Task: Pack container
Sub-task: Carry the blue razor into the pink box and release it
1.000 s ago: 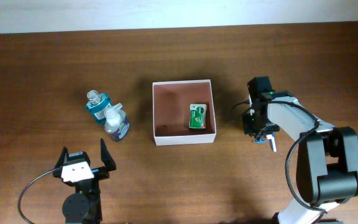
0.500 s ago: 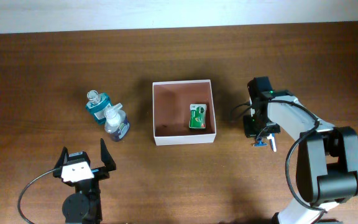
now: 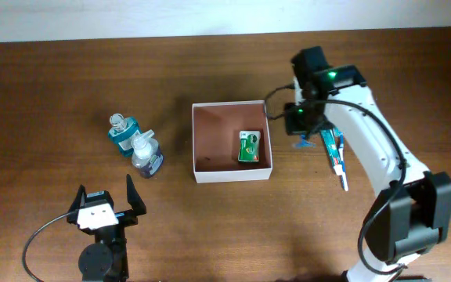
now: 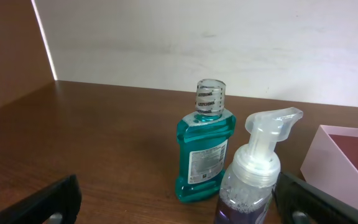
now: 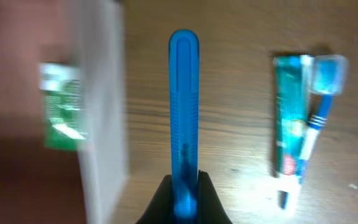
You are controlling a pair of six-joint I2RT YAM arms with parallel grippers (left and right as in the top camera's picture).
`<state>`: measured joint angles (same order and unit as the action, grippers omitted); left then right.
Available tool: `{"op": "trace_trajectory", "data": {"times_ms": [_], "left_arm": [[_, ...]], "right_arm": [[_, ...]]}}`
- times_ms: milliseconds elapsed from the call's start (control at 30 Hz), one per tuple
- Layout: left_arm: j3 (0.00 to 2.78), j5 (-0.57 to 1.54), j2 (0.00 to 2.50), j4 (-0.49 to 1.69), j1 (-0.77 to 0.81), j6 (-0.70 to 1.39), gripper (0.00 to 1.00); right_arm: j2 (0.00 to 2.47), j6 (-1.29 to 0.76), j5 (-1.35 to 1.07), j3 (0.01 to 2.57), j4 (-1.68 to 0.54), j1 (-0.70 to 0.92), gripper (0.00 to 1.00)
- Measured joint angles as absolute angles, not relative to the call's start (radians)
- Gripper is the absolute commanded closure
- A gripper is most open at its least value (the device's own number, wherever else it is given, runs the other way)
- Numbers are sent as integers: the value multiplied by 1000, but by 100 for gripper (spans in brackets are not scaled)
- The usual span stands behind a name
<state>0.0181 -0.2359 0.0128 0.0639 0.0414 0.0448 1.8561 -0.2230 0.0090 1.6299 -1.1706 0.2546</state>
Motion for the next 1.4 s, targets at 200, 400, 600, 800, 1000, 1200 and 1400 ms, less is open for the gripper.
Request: {"op": "trace_trajectory", "data": {"times_ms": [200,400,600,800,1000,1200,1400], "left_arm": [[18,-236,13,64,41,45,1],[18,-236,13,64,41,44,1],[18,-236,13,64,41,45,1],[18,-236,13,64,41,45,1],[18,-236,13,64,41,45,1],[18,-236,13,64,41,45,1],[18,-236,13,64,41,45,0]], "right_arm": [[1856,-311,-18,1646,-1123,376,96],[1856,-372,-19,1646,-1067,465,96],[1864,-416,-4,1646,-1023,521,96],[1937,-451,2,1646,-997,534,96],[2014,-468,22,1646,-979,534,96],[2076,-471,30,1645,-962,534,96],[2133,-471,36,1646,-958,534,86]]}}
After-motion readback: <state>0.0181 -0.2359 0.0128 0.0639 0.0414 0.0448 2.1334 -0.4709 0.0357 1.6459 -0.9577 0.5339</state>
